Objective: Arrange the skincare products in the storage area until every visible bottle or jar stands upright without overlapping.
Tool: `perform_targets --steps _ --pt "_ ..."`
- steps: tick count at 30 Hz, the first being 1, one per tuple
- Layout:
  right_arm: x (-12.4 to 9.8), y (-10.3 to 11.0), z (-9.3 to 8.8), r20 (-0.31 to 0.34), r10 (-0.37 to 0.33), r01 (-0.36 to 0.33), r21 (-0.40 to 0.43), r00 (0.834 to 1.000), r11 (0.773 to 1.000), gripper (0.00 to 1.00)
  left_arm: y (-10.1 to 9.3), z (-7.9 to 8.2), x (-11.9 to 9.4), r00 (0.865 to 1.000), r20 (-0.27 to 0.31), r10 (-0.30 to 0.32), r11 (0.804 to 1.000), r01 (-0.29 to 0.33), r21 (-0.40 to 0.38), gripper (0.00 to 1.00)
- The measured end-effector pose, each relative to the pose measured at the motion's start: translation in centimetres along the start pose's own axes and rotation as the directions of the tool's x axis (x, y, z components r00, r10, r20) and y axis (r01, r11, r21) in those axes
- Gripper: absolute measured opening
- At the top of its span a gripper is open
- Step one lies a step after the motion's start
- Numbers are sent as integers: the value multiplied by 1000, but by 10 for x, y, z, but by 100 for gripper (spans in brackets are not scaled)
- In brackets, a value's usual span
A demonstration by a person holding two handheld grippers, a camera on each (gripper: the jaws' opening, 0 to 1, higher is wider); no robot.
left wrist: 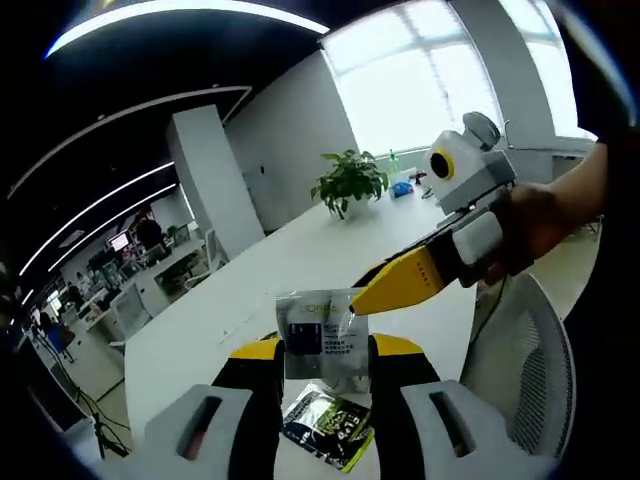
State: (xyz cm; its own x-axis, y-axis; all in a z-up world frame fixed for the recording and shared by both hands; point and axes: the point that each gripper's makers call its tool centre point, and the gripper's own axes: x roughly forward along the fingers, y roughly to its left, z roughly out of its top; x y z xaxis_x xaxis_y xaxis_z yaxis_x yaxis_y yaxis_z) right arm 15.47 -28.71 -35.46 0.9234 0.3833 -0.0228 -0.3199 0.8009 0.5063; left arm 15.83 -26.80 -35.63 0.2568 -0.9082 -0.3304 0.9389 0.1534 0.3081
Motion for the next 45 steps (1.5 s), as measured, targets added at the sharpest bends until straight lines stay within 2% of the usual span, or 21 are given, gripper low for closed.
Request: perform_targets --steps 4,10,13,18,24,26,28,31,36,37,39,41,43,45 --pt "2 1 1 4 10 -10 33 1000 999 30 -2 8 -2 1000 17 8 1000 -8 -1 29" --pt "6 -2 0 -13 -2 2 45 1000 999 13 -7 12 -3 1000 22 18 1000 -18 -10 29" --pt "8 1 -3 -30 2 -1 38 1000 999 11 -6 9 -3 1000 10 23 1000 -23 -1 29" --pt "11 3 -5 -51 14 -11 66 999 998 0 -3 6 -6 1000 4 30 1000 -30 0 30" --pt "11 3 -8 -72 28 -22 95 997 995 0 1 2 -6 1000 6 23 999 -23 -34 35" --pt "10 4 -10 -79 41 -33 105 996 994 0 1 0 -6 1000 13 2 999 -1 -50 36" --pt "9 3 -11 -89 50 -40 112 995 993 0 -1 -4 -7 999 15 -36 994 37 -102 38" --pt "6 -2 -12 -110 52 -40 107 993 993 0 4 -4 -13 997 54 -51 982 60 -180 38" --pt "3 -2 -11 -139 91 -76 112 986 991 0 16 -17 -20 996 48 -73 968 83 -239 46" --pt "3 -1 -11 -145 102 -86 110 984 990 0 16 -18 -21 995 54 -85 960 96 -263 45" --pt "2 5 -11 -165 151 -133 116 975 984 0 11 -14 -24 984 104 -145 916 173 -362 44" --pt "1 12 -11 -183 192 -173 113 964 978 0 12 -13 -27 975 129 -179 892 216 -397 42" --pt "1 17 -11 -201 224 -207 102 954 973 0 10 -14 -31 967 136 -215 875 252 -413 39" --pt "-1 24 -11 -212 267 -249 109 940 962 0 8 -15 -32 964 131 -232 869 266 -418 38"
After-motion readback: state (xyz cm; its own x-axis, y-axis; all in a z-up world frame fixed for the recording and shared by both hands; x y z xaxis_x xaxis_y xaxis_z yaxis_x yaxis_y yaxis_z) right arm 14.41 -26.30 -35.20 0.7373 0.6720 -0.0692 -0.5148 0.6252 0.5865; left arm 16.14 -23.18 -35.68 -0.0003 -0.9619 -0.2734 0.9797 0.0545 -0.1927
